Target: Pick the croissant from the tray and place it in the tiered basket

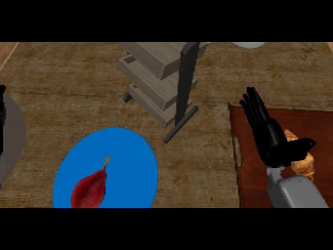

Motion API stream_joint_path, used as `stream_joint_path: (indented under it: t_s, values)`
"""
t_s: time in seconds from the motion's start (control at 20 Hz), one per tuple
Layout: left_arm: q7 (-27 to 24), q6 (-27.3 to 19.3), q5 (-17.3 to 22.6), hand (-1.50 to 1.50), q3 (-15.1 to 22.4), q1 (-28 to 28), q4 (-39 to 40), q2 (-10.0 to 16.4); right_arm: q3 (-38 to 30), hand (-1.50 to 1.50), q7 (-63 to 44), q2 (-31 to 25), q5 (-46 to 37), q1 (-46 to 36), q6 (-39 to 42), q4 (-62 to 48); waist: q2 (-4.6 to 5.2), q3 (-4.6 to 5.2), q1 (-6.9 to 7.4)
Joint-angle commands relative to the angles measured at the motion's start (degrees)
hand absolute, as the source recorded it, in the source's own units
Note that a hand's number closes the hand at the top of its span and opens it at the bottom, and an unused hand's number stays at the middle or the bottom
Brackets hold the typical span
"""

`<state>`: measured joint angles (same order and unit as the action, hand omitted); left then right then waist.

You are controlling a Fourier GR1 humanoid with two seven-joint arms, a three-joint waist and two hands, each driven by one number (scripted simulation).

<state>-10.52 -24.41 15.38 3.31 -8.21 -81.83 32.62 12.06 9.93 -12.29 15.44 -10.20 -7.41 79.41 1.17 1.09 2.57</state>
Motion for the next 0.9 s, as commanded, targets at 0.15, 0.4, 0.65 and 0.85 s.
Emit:
stream_joint_path:
  t_s: [0.15,0.4,0.65,0.85]
  values:
    - [1.0,3.6,-6.4,0.0,9.0,1.1,-5.5,1.1,3.1,1.5,0.7,-6.7,5.2,-7.6,19.2,8.8,-1.45,-1.21,-2.96]
    - [2.5,8.3,-8.2,0.0,13.8,-0.8,-6.8,2.3,-6.5,1.5,-5.5,-11.3,-4.6,-6.8,1.0,-0.8,-0.88,-1.1,-4.31]
    - [7.1,9.4,-13.1,0.0,14.5,0.9,-11.3,-0.2,-10.0,-1.5,2.3,-11.5,-1.4,-6.1,10.8,-1.2,-1.21,-1.11,-2.51]
    - [5.3,8.1,-13.0,0.0,16.1,2.1,-10.9,-1.6,-6.3,-1.5,-9.8,-22.2,-3.6,-4.8,16.2,7.8,-1.52,-0.99,-3.11]
